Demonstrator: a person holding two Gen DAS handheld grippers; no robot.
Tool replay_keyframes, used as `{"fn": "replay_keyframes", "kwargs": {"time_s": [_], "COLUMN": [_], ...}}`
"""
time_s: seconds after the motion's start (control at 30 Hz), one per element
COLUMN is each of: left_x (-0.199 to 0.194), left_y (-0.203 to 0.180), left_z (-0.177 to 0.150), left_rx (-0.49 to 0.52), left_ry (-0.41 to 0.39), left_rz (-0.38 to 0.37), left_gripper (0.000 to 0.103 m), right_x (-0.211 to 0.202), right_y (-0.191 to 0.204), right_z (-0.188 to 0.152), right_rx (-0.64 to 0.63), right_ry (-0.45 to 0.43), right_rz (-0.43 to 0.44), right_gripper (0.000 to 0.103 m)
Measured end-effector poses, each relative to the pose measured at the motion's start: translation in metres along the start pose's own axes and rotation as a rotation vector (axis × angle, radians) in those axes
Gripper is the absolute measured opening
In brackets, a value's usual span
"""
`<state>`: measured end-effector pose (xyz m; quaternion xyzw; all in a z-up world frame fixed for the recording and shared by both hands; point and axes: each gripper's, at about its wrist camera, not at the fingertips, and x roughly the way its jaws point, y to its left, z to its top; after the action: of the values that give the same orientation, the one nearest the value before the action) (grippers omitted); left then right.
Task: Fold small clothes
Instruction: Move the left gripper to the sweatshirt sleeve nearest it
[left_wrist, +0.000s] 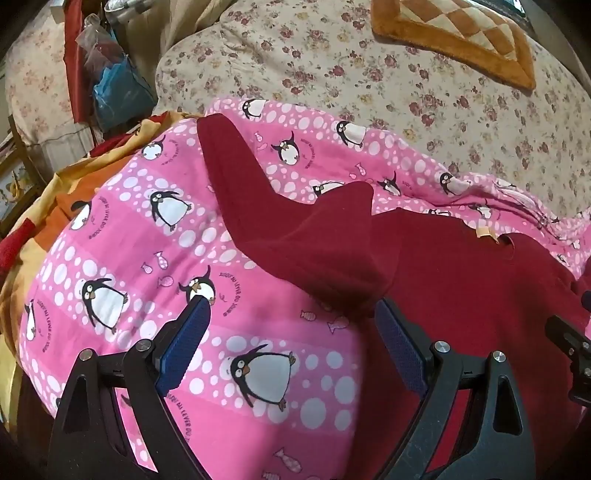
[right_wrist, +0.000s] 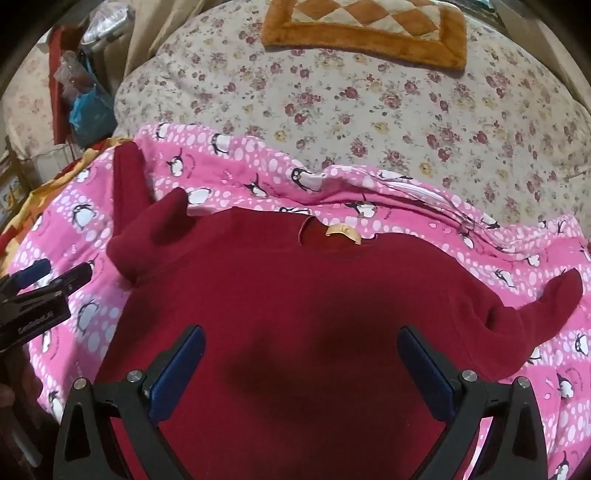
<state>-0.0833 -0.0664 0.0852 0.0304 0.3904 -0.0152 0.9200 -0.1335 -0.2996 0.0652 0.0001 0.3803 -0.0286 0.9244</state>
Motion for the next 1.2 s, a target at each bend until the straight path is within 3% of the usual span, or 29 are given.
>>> {"fn": "replay_keyframes", "kwargs": {"time_s": [0.9, 1.2], "left_x": [0.040, 0.065], "left_y": [-0.010, 0.025], "left_z": [0.014, 0.040], "left_rx": [0.008, -0.050], "left_ry": [0.052, 0.049], "left_rz": [0.011, 0.044], "left_gripper": [0.091, 0.091], "right_x": [0.060, 0.082], "right_y": [-0.015, -0.012], "right_z": [0.008, 0.004], "right_rx": [0.091, 0.074], "right_ry": [0.055, 0.083], "right_rz": [0.003, 0.016], "right_gripper": [0.103, 0.103]}}
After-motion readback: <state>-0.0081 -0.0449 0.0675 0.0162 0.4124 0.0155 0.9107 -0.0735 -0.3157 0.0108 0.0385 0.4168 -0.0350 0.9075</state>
